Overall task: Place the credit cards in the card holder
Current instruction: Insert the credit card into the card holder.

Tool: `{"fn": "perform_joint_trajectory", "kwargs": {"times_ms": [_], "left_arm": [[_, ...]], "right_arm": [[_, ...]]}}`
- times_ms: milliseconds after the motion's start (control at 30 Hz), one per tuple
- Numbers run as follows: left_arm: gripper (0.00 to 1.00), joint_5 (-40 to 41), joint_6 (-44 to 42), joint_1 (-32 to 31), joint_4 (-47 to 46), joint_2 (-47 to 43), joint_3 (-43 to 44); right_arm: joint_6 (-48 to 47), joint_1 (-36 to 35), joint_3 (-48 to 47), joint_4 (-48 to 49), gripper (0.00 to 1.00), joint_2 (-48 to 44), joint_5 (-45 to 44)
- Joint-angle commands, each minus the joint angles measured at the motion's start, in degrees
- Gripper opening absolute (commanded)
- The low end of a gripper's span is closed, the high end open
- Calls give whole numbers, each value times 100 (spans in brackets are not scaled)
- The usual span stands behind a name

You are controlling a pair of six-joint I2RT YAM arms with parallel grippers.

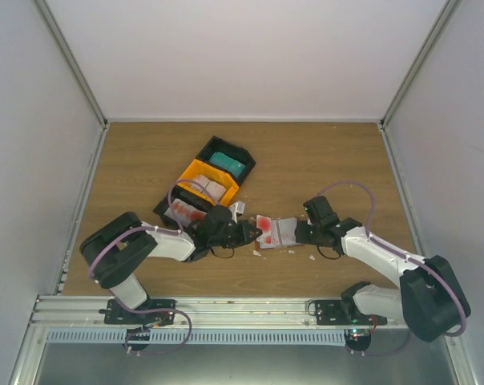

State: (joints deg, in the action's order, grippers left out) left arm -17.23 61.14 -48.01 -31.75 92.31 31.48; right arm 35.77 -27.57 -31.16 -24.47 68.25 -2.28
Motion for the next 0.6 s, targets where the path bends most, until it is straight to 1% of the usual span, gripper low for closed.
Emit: {"fn": "perform_joint_trajectory", "kwargs": {"times_ms": [0,200,267,400,567], "left_arm": [[0,256,303,-77,-918,434,230],[0,363,614,-143,-1114,817,275],[0,473,695,-170,-1112,861,279],[0,680,712,-251,-1167,906,304],[0,970,735,-399,-1248,927,288]], "right_arm": [[-71,77,105,126,45,133,408],[42,78,207,-27,39,347,349],[72,80,244,-29,37,393,349],[88,82,242,-16,30,464,384],[121,81,255,10,25,535,584]]}}
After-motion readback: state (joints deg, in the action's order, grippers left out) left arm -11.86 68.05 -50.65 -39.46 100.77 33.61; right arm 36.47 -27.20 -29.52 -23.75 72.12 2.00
